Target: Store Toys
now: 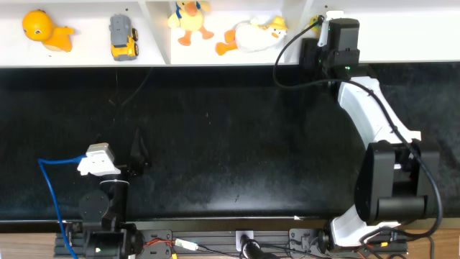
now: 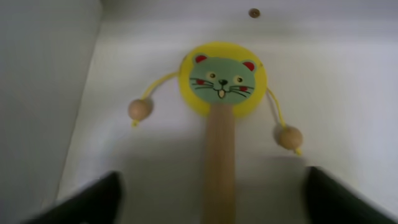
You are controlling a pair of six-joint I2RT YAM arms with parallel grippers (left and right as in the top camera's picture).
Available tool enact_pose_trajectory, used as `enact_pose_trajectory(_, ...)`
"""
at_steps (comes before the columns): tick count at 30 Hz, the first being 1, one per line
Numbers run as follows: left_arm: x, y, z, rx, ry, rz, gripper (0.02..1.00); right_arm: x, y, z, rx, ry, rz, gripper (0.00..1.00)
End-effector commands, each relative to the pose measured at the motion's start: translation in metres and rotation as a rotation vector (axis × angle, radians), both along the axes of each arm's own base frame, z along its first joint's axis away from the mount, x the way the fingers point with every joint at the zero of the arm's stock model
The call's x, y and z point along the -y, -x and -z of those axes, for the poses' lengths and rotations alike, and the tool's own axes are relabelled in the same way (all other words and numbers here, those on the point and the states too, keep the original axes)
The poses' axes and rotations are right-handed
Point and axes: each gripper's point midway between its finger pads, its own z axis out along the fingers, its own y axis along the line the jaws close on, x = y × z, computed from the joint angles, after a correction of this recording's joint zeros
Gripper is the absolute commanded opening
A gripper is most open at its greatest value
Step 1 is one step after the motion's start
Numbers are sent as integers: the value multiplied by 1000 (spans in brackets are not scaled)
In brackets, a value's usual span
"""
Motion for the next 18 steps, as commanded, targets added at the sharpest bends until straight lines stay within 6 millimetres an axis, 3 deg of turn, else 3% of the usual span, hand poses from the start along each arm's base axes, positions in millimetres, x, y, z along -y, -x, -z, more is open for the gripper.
enact_pose_trajectory(1, 4, 0, -1, 9, 25, 16, 998, 4, 9, -17, 0, -14, 36, 998)
enact_pose_trajectory(6, 4, 0, -1, 9, 25, 16, 998, 17, 39, -53, -5, -24, 143, 996)
enact_pose_trajectory(13, 4, 0, -1, 9, 25, 16, 998, 38, 111, -98, -45, -129, 398, 996)
enact_pose_trajectory(18, 4, 0, -1, 9, 25, 16, 998, 61, 168, -109, -94, -295, 679, 996)
